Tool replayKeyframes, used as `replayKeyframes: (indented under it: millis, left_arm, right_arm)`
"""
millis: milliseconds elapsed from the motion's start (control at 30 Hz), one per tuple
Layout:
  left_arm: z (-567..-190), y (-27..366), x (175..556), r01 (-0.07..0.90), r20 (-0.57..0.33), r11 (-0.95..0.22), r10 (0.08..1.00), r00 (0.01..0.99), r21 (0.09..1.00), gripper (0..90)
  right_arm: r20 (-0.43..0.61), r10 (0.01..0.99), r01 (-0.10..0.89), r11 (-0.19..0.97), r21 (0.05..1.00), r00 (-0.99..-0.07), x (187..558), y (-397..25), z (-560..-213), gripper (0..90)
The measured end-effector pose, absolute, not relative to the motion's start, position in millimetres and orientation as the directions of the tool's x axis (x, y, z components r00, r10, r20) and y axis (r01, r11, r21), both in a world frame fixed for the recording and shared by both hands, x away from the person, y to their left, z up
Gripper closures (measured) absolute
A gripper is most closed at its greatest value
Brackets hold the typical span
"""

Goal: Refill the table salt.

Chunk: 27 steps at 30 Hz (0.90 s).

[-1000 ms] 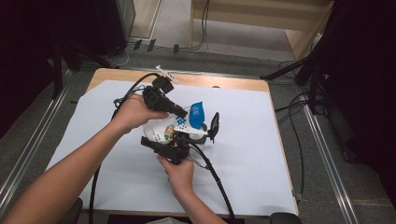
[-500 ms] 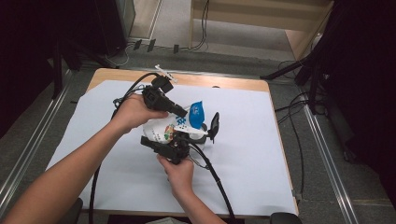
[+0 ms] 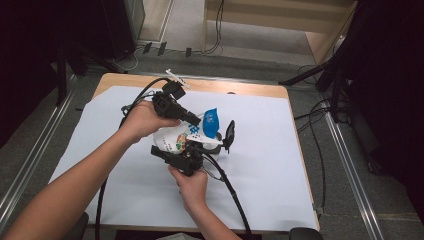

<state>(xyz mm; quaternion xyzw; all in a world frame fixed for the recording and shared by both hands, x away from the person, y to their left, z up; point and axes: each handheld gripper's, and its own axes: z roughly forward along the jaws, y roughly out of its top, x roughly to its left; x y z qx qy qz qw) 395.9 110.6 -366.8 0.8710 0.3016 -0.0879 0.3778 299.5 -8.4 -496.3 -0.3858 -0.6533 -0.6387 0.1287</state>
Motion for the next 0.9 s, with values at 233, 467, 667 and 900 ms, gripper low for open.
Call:
replayKeyframes:
  millis: [233, 467, 667, 900]
  left_arm:
    - [-366.4, 111.2, 396.1, 0.594, -0.384, -0.528, 0.46, 0.801, 0.607, 83.9]
    - [-366.2, 111.1, 396.1, 0.594, -0.384, -0.528, 0.459, 0.801, 0.608, 84.1]
    - [-366.3, 110.7, 396.0, 0.593, -0.382, -0.529, 0.461, 0.801, 0.607, 84.3]
    - [-366.4, 110.5, 396.1, 0.594, -0.383, -0.529, 0.461, 0.801, 0.607, 84.3]
  right_arm:
    - [0.673, 0.328, 0.676, -0.122, 0.726, -0.663, 299.5, -8.5, -495.8, 67.8]
    - [0.672, 0.33, 0.676, -0.122, 0.726, -0.663, 299.5, -8.5, -495.9, 67.9]
    - [0.674, 0.329, 0.678, -0.123, 0.725, -0.661, 299.4, -8.7, -495.8, 67.9]
    - [0.678, 0.326, 0.682, -0.123, 0.721, -0.659, 299.5, -9.0, -495.8, 68.0]
